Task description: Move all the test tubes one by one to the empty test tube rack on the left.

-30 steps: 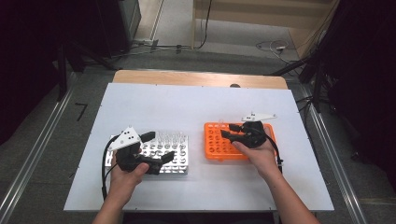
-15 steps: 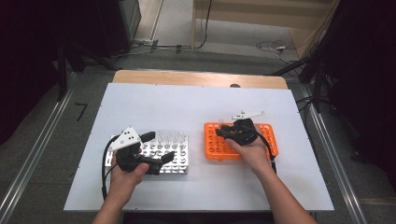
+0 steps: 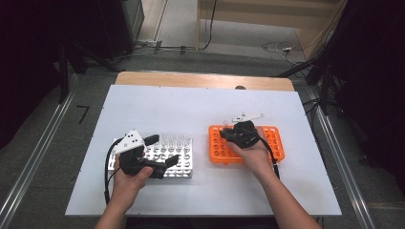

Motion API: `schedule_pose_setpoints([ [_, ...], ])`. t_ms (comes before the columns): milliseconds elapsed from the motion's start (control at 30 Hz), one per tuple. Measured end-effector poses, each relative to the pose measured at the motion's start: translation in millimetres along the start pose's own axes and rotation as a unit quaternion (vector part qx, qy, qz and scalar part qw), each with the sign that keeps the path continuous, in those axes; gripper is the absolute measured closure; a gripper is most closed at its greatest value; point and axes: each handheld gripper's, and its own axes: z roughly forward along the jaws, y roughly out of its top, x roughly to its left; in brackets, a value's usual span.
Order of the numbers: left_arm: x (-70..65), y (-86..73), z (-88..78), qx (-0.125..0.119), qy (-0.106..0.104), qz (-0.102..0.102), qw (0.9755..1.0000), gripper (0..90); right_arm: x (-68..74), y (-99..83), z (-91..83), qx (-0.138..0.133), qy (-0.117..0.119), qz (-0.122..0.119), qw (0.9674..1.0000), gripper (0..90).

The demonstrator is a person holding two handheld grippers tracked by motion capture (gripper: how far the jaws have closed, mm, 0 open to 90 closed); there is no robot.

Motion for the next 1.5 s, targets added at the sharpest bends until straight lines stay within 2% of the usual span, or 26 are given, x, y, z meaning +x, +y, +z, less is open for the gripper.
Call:
schedule_pose_setpoints([
  [300, -0.2, -0.2, 0.6, 0.001, -0.001, 0.001, 1.0, 0.0, -0.4, -0.2, -6.6, -0.022, -0.001, -0.002, 0.9998, 74.0],
  [533, -1.6, 0.0, 1.6, 0.001, -0.002, 0.002, 1.0, 0.0, -3.0, 1.4, -21.6, -0.052, 0.01, 0.004, 0.9986, 74.0],
  [800, -4.6, 0.1, 3.9, 0.004, -0.003, 0.005, 1.0, 0.0, -3.8, 0.1, -39.1, -0.07, 0.022, 0.0, 0.9973, 74.0],
  [1100, -9.8, 1.0, 6.4, 0.008, -0.006, 0.016, 0.9998, 0.0, 6.4, -3.1, -62.0, -0.088, 0.036, -0.017, 0.9954, 74.0],
  [1500, -17.8, 3.0, 9.8, 0.011, -0.02, 0.024, 0.9995, 0.0, 26.6, -17.8, -82.5, -0.092, 0.059, -0.043, 0.9931, 74.0],
])
